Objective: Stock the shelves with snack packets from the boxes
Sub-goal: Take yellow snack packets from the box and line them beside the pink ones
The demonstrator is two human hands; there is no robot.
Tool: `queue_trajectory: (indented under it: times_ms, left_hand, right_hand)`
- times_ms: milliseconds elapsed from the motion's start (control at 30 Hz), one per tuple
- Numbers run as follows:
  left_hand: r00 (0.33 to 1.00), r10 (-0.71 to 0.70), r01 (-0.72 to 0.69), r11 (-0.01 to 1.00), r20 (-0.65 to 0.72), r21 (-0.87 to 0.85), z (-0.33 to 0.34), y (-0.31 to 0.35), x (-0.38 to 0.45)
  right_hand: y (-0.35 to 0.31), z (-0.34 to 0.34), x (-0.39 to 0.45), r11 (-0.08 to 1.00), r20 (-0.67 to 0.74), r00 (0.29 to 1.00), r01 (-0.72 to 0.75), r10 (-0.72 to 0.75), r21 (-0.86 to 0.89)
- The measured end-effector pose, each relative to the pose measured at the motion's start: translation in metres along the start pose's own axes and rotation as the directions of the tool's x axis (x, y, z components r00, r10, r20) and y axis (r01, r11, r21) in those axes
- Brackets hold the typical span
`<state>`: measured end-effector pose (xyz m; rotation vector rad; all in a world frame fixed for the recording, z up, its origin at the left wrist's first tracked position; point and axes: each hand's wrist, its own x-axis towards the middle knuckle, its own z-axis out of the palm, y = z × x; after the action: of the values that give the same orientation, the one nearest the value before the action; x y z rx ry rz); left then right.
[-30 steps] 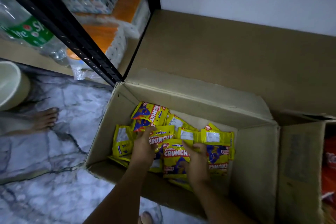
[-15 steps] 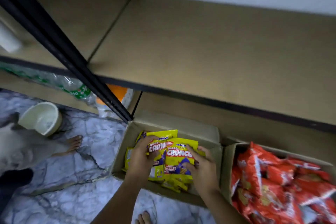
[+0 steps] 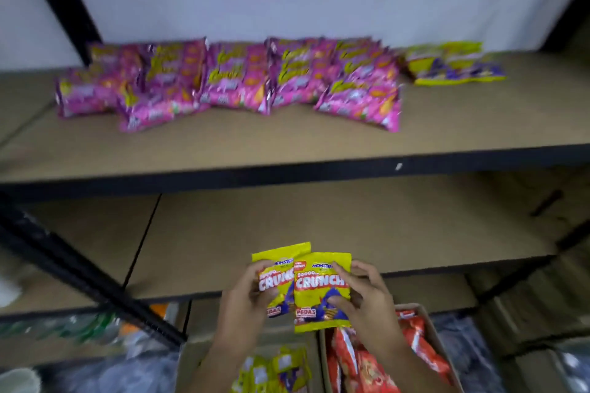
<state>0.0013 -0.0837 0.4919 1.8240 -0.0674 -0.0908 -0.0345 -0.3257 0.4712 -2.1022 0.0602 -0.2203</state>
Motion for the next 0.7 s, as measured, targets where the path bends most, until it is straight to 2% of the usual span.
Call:
queue_trajectory:
  times_ms: [167, 333, 567, 700]
  left_hand:
    - [0.971, 0.183, -0.176, 0.983, 0.157, -0.056, 0.023, 0.102, 0.009]
    - [0.905, 0.356, -0.352, 0.934, 0.233, -0.060, 0.051, 0.192, 0.019]
    - [0.830, 0.501, -0.480, 0.865, 0.243, -0.145, 0.117, 0.293, 0.053]
    - [0.806, 0.561, -0.546, 0.828, 0.187, -0.130, 0.167, 0.333, 0.089]
  right_hand:
    - [-0.059, -0.092, -0.004, 1.000, -0.108, 0.994, 0.005, -0.002, 0.026]
    - [-0.100, -0.177, -0.002, 0.992, -0.233, 0.972, 0.053, -0.025, 0.114]
    - [-0.128, -0.289, 0.039, 0.986, -0.344, 0.925, 0.166, -0.163, -0.021]
    - [-0.114, -0.342, 0.083, 0.980, -0.379, 0.907, 0.198, -0.182, 0.003]
